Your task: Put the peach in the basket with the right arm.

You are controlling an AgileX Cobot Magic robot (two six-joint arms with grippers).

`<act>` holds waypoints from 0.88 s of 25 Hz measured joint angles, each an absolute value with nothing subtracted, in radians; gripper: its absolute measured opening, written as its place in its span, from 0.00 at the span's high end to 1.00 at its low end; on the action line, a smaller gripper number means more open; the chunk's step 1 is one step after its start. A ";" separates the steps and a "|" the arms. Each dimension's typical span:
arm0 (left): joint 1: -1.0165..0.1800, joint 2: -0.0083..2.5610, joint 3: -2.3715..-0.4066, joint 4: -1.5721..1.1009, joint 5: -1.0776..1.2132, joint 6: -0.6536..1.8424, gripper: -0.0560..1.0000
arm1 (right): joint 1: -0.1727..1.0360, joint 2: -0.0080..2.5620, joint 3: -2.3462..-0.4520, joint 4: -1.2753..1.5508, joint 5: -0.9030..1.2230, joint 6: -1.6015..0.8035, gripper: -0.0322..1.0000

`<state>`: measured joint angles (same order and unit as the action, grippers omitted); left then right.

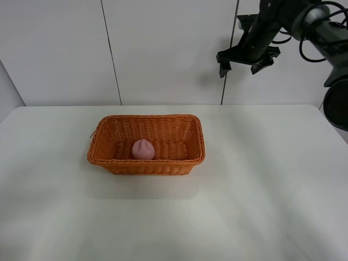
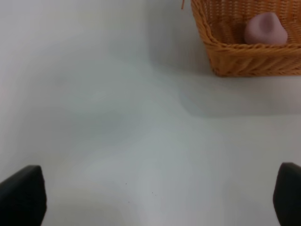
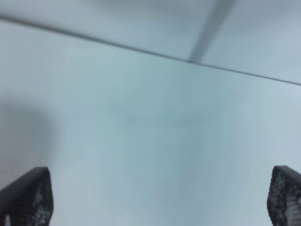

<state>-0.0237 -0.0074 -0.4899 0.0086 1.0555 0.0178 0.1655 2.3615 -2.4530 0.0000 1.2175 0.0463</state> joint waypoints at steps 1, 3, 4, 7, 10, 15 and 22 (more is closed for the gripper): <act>-0.024 -0.007 -0.490 0.009 1.055 0.018 0.01 | 0.140 2.362 -2.453 0.000 1.218 0.046 0.29; -0.024 -0.007 -0.490 0.009 1.055 0.018 0.01 | 0.101 2.362 -2.453 0.000 1.218 0.046 0.29; -0.024 -0.007 -0.490 0.009 1.055 0.018 0.01 | 0.083 2.362 -2.453 0.008 1.218 0.046 0.29; -0.024 -0.007 -0.490 0.009 1.055 0.018 0.01 | 0.055 2.362 -2.453 0.016 1.218 0.046 0.29; -0.024 -0.007 -0.490 0.009 1.055 0.018 0.01 | 0.053 2.362 -2.453 0.018 1.218 0.046 0.29; -0.024 -0.007 -0.490 0.009 1.055 0.018 0.01 | 0.053 2.358 -2.448 0.022 1.217 0.046 0.29; -0.024 -0.007 -0.490 0.009 1.055 0.018 0.01 | 0.053 2.190 -2.163 0.028 1.215 0.046 0.29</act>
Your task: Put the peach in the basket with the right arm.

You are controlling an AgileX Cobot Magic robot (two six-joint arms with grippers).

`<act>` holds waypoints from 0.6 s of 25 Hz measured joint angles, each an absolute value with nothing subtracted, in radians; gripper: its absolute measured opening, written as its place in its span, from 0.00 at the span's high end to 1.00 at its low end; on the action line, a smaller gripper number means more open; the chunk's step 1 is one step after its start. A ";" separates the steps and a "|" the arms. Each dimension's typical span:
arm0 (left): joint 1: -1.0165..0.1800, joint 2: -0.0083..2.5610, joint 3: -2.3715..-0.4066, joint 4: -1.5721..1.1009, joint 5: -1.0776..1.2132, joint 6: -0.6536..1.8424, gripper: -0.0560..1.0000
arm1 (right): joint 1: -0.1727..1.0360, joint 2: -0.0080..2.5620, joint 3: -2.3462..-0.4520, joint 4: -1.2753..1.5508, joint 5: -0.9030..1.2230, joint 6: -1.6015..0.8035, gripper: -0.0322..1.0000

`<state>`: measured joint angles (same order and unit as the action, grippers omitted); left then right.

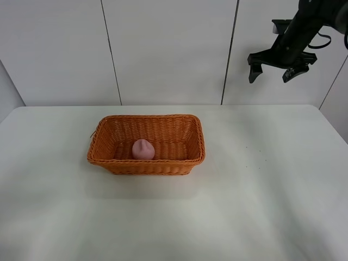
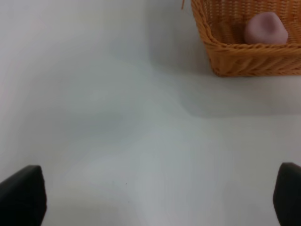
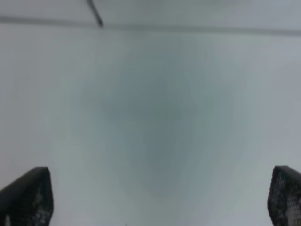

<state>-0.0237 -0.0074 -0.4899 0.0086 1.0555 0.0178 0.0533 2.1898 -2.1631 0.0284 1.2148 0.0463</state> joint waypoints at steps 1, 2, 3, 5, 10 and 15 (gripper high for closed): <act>-0.024 -0.007 -0.490 0.009 1.055 0.018 0.01 | 0.053 2.150 -2.103 0.027 1.215 0.046 0.29; -0.024 -0.007 -0.490 0.009 1.055 0.018 0.01 | 0.053 2.108 -2.039 0.027 1.215 0.046 0.29; -0.024 -0.007 -0.490 0.009 1.055 0.018 0.01 | 0.053 2.063 -1.984 0.027 1.215 0.046 0.29; -0.024 -0.007 -0.490 0.009 1.055 0.018 0.01 | 0.053 1.973 -1.844 0.027 1.214 0.046 0.29; -0.024 -0.007 -0.490 0.009 1.055 0.018 0.01 | 0.053 1.699 -1.497 0.027 1.213 0.032 0.29; -0.024 -0.007 -0.490 0.009 1.055 0.018 0.01 | 0.053 1.394 -1.145 0.022 1.214 0.008 0.29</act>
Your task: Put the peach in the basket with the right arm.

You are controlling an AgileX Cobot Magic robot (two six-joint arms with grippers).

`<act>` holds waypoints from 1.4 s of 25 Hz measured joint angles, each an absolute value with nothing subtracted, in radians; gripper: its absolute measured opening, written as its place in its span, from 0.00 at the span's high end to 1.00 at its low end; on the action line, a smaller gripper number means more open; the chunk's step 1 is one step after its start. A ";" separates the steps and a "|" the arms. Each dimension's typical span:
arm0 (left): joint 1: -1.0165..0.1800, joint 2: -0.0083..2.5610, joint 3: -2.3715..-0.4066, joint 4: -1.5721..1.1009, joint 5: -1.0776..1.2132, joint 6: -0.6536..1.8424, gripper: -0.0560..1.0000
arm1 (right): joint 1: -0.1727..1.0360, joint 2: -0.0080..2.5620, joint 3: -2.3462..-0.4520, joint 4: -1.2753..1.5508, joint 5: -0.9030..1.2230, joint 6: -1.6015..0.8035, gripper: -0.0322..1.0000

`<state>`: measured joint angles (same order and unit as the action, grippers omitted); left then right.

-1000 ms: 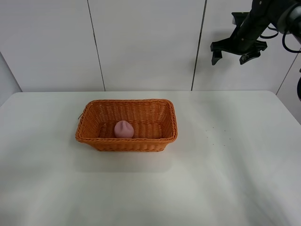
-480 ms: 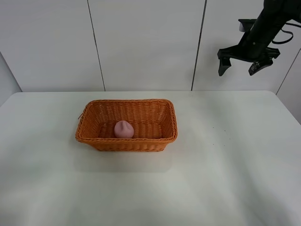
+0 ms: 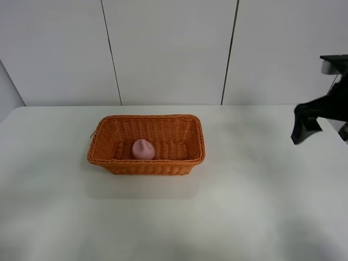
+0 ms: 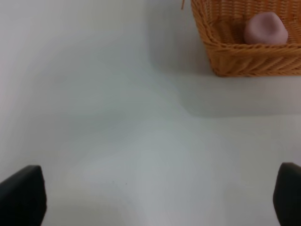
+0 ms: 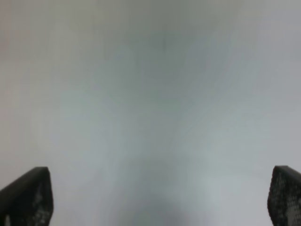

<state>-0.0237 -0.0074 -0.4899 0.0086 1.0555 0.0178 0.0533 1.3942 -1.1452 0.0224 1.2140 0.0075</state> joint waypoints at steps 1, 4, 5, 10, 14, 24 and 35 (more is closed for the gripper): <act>-0.024 -0.007 -0.490 0.009 1.055 0.018 0.01 | 0.053 1.326 -1.076 0.020 1.214 0.000 0.29; -0.024 -0.007 -0.490 0.009 1.055 0.018 0.01 | 0.053 1.133 -0.891 0.020 1.186 0.000 0.29; -0.024 -0.007 -0.490 0.009 1.055 0.018 0.01 | 0.053 1.062 -0.831 0.020 1.168 0.000 0.29; -0.024 -0.007 -0.490 0.009 1.055 0.018 0.01 | 0.053 0.707 -0.610 0.020 1.090 0.000 0.29; -0.024 -0.007 -0.490 0.009 1.055 0.018 0.01 | 0.053 0.421 -0.520 0.020 1.055 0.000 0.29; -0.024 -0.007 -0.490 0.009 1.055 0.018 0.01 | 0.053 0.017 -0.491 0.020 1.029 0.000 0.29; -0.024 -0.007 -0.490 0.009 1.055 0.018 0.01 | 0.053 -0.003 -0.490 0.017 1.029 0.000 0.29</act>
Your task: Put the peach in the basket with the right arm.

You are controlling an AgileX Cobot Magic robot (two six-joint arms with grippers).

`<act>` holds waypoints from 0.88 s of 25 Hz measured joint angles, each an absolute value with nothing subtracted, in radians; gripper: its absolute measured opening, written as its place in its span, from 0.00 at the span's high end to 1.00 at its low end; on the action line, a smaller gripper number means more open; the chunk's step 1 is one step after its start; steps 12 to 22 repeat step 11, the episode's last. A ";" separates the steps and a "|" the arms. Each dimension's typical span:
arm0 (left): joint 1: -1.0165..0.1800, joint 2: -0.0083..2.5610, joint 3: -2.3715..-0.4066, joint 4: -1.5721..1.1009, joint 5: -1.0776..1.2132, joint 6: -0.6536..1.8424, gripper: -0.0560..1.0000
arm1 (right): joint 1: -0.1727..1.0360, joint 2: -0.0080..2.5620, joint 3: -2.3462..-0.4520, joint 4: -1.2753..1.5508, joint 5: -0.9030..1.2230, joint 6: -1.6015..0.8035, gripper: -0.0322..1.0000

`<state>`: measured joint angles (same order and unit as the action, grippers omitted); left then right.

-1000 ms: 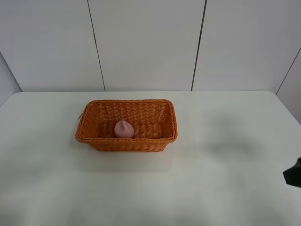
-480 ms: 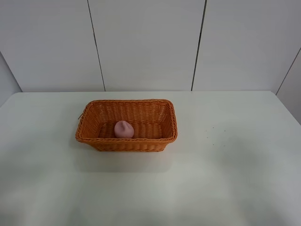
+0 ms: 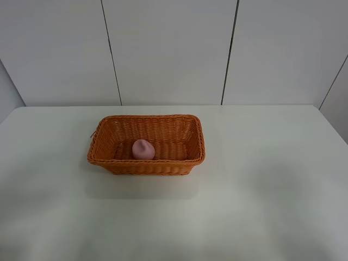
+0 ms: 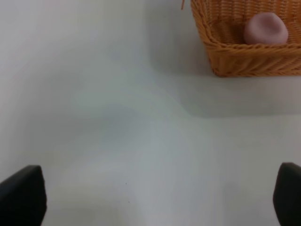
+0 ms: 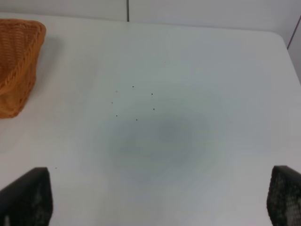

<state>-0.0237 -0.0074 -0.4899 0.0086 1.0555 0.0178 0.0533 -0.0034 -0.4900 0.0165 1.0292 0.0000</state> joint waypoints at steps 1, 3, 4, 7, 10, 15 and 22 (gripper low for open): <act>-0.024 -0.007 -0.490 0.009 1.055 0.018 0.01 | 0.053 -0.003 -0.490 0.017 1.029 0.000 0.29; -0.024 -0.007 -0.490 0.009 1.055 0.018 0.01 | 0.053 -0.003 -0.490 0.017 1.029 0.000 0.29; -0.024 -0.007 -0.490 0.009 1.055 0.018 0.01 | 0.053 -0.003 -0.490 0.017 1.029 0.000 0.29; -0.024 -0.007 -0.490 0.009 1.055 0.018 0.01 | 0.053 -0.003 -0.490 0.017 1.029 0.000 0.29; -0.024 -0.007 -0.490 0.009 1.055 0.018 0.01 | 0.053 -0.003 -0.490 0.017 1.029 0.000 0.29; -0.024 -0.007 -0.490 0.009 1.055 0.018 0.01 | 0.053 -0.003 -0.490 0.017 1.029 0.000 0.29; -0.024 -0.007 -0.490 0.009 1.055 0.018 0.01 | 0.053 -0.003 -0.490 0.017 1.029 0.000 0.29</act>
